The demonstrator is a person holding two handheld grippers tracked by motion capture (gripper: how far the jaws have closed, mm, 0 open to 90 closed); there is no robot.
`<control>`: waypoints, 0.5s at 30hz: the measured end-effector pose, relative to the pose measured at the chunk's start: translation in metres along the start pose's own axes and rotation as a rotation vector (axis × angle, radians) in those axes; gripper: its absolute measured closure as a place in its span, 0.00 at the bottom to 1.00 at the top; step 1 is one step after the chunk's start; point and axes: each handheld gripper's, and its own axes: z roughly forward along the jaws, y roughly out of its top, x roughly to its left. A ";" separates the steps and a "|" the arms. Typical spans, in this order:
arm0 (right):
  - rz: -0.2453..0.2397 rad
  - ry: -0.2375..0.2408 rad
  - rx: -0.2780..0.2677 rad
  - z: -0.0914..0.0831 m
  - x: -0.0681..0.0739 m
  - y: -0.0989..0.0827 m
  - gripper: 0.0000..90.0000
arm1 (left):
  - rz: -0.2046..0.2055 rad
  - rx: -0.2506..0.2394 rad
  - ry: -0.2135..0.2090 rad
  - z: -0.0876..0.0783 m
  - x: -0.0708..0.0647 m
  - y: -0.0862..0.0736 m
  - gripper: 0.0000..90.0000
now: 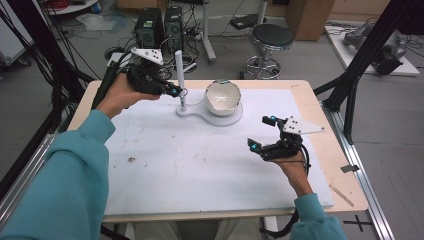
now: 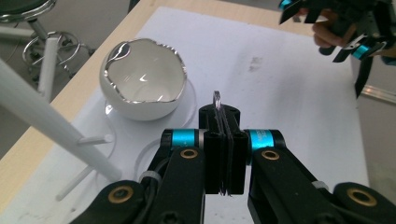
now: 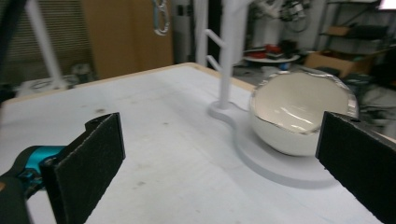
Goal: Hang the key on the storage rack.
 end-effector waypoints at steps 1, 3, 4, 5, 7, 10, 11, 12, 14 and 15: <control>-0.002 -0.022 -0.005 -0.002 0.000 -0.004 0.01 | -0.013 0.004 0.008 0.001 0.003 0.000 0.98; -0.002 -0.039 -0.023 -0.007 0.000 -0.012 0.01 | -0.022 0.018 0.020 0.003 0.008 0.001 0.98; 0.007 -0.047 -0.029 -0.009 -0.001 -0.016 0.01 | -0.027 0.027 0.019 0.004 0.011 0.001 0.98; 0.012 -0.055 -0.029 -0.011 -0.001 -0.019 0.01 | -0.031 0.036 0.027 0.005 0.013 0.002 0.98; 0.010 -0.075 -0.034 -0.014 -0.002 -0.026 0.01 | -0.043 0.046 0.035 0.007 0.018 0.002 0.98; 0.017 -0.109 -0.033 -0.019 -0.002 -0.034 0.01 | -0.051 0.058 0.050 0.011 0.024 0.001 0.98; 0.014 -0.121 -0.041 -0.020 -0.002 -0.037 0.01 | -0.056 0.064 0.054 0.012 0.025 0.001 0.98; 0.018 -0.129 -0.044 -0.021 -0.002 -0.039 0.01 | -0.059 0.069 0.057 0.014 0.027 0.001 0.98; 0.023 -0.145 -0.055 -0.024 -0.003 -0.044 0.01 | -0.064 0.078 0.066 0.017 0.029 0.001 0.98; 0.026 -0.149 -0.058 -0.025 -0.003 -0.047 0.01 | -0.069 0.079 0.066 0.020 0.030 0.001 0.98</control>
